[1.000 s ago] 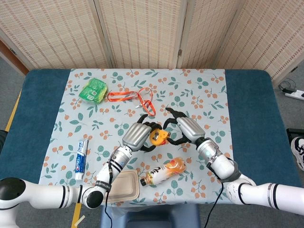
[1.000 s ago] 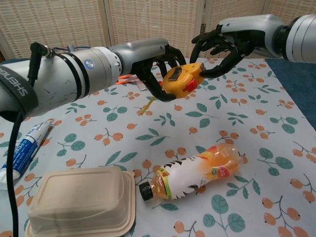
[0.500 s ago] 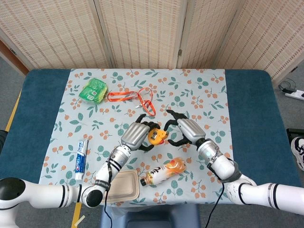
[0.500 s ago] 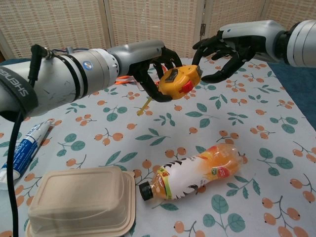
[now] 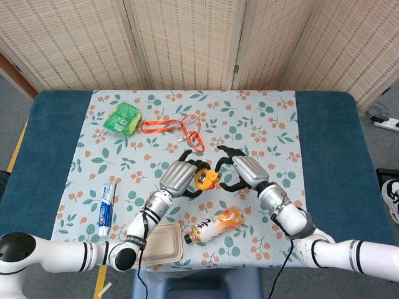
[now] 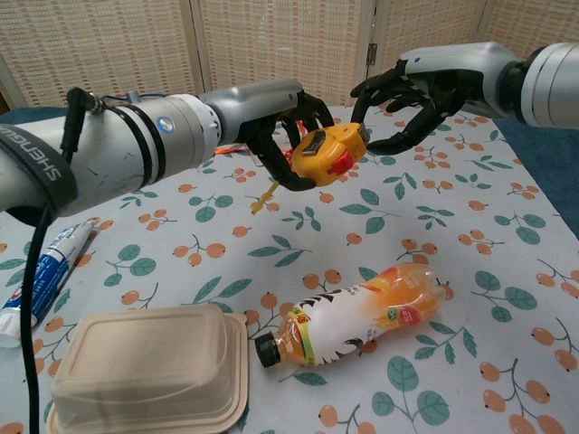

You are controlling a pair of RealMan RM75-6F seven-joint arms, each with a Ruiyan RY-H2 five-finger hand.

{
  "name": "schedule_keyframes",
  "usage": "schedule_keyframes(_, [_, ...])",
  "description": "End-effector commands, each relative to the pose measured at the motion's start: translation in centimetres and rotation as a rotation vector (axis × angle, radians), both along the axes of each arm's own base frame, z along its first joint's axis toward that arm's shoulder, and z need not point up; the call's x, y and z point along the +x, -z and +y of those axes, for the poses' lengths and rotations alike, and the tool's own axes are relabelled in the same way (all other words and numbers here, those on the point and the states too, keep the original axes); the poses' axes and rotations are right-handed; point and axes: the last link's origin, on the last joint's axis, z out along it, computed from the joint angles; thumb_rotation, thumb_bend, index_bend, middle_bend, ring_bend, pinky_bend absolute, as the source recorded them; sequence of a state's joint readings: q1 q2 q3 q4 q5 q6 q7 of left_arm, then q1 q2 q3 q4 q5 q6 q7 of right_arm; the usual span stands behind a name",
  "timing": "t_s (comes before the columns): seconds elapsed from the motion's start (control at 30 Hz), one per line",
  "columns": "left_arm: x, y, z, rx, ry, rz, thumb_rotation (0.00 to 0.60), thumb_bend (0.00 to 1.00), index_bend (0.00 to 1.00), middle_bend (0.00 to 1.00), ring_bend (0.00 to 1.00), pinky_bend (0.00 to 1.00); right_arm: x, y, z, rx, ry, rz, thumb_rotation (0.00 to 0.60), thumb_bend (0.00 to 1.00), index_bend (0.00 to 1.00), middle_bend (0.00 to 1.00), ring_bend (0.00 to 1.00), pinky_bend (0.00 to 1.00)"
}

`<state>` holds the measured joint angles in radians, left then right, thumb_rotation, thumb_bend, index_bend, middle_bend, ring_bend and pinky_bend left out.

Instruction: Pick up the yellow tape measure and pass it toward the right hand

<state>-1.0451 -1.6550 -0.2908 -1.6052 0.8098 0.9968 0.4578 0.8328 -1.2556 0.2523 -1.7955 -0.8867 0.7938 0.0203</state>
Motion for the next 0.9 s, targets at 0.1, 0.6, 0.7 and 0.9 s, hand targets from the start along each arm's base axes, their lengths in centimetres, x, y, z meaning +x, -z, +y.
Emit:
schedule_keyframes(0.1, [-0.2,0.06,0.04,-0.001,-0.003,0.006,0.6,0.34,0.45,0.48,0.35,0.0,-0.18,-0.02,-0.06,-0.004,0.006,0.0,0.6,0.36,0.59,0.1,0.02,0.0])
schedule_keyframes(0.6, [-0.51,0.37,-0.03,-0.008,-0.005,0.012,0.6,0.34,0.44,0.48,0.34,0.0,-0.34,0.51,-0.29,-0.01,0.013,0.004,0.6,0.36,0.63,0.12,0.04,0.0])
schedule_keyframes(0.7, [-0.55,0.35,0.01,-0.008,-0.007,0.011,0.6,0.34,0.44,0.48,0.34,0.0,-0.33,0.59,-0.36,-0.011,0.015,0.003,0.6,0.36,0.63,0.12,0.05,0.0])
schedule_keyframes(0.9, [-0.74,0.24,0.11,-0.004,-0.009,0.011,0.6,0.34,0.44,0.48,0.34,0.0,-0.29,0.72,-0.46,-0.011,0.016,0.004,0.6,0.39,0.63,0.12,0.05,0.0])
